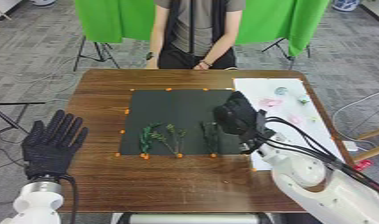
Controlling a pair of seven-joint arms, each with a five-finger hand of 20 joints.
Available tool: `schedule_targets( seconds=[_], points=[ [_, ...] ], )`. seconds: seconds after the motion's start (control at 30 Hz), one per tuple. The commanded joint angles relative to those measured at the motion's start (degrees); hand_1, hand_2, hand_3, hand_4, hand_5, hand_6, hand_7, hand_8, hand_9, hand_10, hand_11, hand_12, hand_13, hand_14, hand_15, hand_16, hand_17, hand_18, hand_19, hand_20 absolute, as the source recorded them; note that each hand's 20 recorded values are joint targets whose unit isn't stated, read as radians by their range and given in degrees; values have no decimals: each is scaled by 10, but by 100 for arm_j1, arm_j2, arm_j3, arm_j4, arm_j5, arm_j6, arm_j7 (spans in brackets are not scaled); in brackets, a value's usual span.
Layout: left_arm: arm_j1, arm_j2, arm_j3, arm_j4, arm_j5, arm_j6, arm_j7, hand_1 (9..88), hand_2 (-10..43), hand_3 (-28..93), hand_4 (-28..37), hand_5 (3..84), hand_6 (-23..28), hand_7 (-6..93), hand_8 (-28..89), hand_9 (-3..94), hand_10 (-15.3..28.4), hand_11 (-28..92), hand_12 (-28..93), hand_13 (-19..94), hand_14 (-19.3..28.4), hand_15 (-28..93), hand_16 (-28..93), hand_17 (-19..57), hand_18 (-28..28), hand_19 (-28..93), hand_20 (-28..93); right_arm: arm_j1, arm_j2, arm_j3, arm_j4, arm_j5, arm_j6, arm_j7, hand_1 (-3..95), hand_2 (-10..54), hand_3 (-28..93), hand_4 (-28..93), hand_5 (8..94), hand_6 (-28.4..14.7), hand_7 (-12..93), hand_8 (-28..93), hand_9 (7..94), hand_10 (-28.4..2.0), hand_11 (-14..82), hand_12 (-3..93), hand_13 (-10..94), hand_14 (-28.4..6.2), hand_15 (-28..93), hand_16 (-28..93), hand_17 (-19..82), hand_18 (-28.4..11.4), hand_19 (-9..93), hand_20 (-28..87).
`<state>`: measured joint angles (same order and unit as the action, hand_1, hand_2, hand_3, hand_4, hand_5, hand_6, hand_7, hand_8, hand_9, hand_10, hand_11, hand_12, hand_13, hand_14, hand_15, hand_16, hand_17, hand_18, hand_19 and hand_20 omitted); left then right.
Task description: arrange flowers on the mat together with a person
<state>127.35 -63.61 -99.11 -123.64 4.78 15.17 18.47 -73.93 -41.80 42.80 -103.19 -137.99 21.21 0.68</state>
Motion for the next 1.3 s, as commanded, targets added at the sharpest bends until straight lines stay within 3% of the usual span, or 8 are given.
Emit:
schedule_targets(
  seconds=[0.03,0.13,0.2,0.33,0.5,0.8,1.07,1.3],
  points=[
    [-28,91,112,109,-8,34,-18,289,144,732,-283,458,83,121,-103,404,141,184,63,302,156,305,-75,-66,153,401,91,1921,-1644,-1119,165,1036,-581,-782,591,-95,678,-283,697,63,470,-59,856,-34,106,426,655,-15,246,441,237,-137,521,225],
    [-49,145,150,129,-14,26,28,289,144,731,-283,457,83,121,-103,404,140,184,63,302,156,305,-75,-66,153,401,91,2331,-2084,-1628,531,1409,-662,-692,590,-95,679,-283,695,64,473,-61,855,-33,106,425,655,-14,247,441,237,-137,521,226],
    [-19,199,149,102,124,106,28,289,145,731,-283,457,82,122,-103,403,140,184,63,302,156,304,-75,-66,153,401,91,2402,-2421,-1766,850,1422,-796,-597,588,-95,681,-283,694,64,474,-63,854,-33,106,425,655,-14,247,440,237,-137,521,226],
    [-27,296,167,95,61,72,186,289,145,732,-283,457,82,122,-103,404,141,183,62,303,154,300,-76,-66,153,402,91,2612,-2847,-2160,1411,1526,-1030,-202,586,-95,685,-283,694,63,476,-66,854,-33,106,423,656,-16,248,439,238,-139,522,227],
    [-158,357,236,176,89,67,230,289,145,732,-283,457,82,122,-103,403,140,185,63,303,152,294,-78,-66,154,403,91,2643,-3106,-2370,1704,1916,-1602,512,585,-95,687,-283,693,57,472,-68,851,-40,105,421,654,-22,250,437,236,-144,526,228],
    [-341,366,352,265,147,12,164,289,145,731,-283,458,82,122,-104,403,139,186,62,301,148,287,-77,-66,153,403,89,2814,-3165,-2942,1882,1624,-1199,1120,584,-95,688,-283,691,53,457,-70,846,-44,103,414,650,-27,251,428,225,-155,532,225],
    [-408,446,465,305,59,4,195,290,145,730,-283,458,81,122,-104,404,139,186,62,301,146,287,-78,-66,153,404,89,3189,-3220,-3577,2056,1507,-476,1973,579,-95,689,-283,687,42,434,-74,837,-47,90,393,646,-36,256,416,210,-167,546,219],
    [-437,395,462,331,81,54,132,289,146,731,-283,458,81,123,-104,404,139,186,62,300,145,284,-78,-66,153,404,89,3040,-3265,-3463,1958,1476,-662,2095,585,-95,658,-283,693,34,388,-77,831,-54,80,370,636,-52,284,370,198,-173,540,188]
  ],
)
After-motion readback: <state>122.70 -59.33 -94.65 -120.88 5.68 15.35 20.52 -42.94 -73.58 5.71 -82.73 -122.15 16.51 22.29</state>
